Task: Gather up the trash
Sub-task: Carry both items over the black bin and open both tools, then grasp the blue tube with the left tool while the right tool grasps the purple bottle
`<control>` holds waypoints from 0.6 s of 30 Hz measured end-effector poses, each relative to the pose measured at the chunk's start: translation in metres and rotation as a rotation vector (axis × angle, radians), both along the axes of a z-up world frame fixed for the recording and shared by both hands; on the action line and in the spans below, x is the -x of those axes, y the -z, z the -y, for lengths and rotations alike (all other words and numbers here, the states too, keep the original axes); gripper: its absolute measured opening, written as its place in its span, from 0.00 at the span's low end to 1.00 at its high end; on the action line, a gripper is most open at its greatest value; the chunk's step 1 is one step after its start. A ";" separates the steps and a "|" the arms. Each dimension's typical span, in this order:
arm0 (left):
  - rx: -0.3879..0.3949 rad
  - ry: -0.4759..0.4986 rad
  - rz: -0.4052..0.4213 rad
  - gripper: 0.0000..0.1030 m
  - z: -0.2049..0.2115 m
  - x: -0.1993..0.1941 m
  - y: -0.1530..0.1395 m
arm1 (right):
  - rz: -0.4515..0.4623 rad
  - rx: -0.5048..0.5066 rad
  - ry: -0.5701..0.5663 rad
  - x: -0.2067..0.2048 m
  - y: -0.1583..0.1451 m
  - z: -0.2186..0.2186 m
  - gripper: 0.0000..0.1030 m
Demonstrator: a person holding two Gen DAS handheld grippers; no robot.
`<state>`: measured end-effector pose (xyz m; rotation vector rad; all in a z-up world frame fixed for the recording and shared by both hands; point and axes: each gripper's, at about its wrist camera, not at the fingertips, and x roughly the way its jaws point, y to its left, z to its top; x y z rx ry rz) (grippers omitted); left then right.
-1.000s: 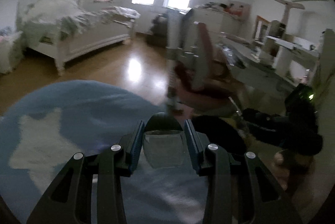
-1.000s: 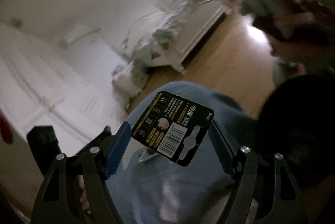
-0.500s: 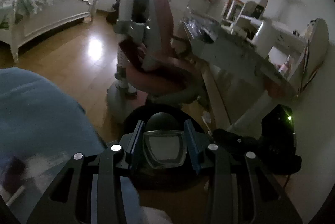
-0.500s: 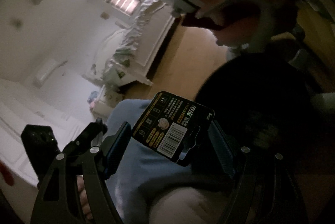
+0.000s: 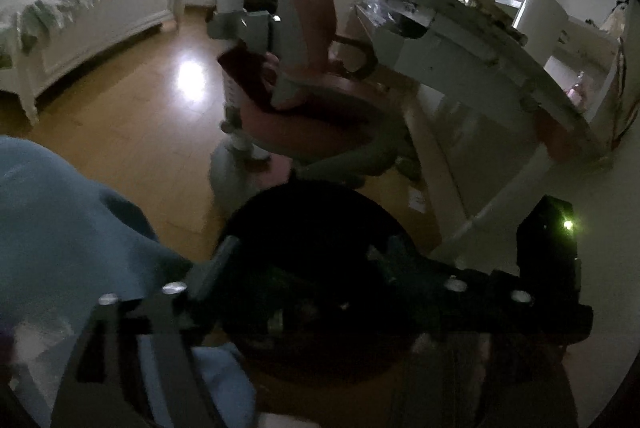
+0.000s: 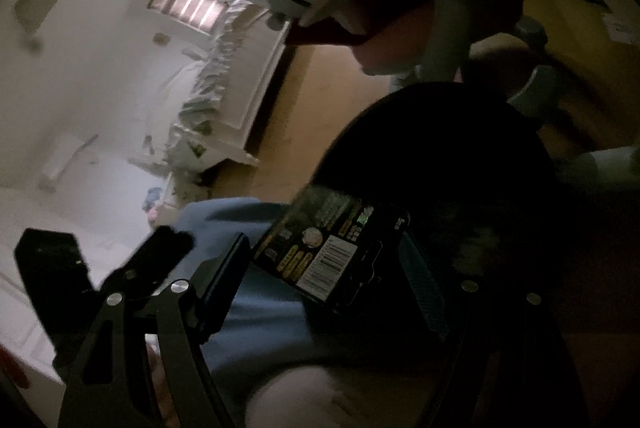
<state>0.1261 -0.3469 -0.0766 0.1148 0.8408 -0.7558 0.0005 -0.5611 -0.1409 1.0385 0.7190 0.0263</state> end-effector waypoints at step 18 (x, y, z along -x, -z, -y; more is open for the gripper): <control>0.055 -0.164 0.060 0.87 -0.113 0.017 -0.040 | 0.026 0.046 -0.083 -0.013 -0.030 -0.049 0.80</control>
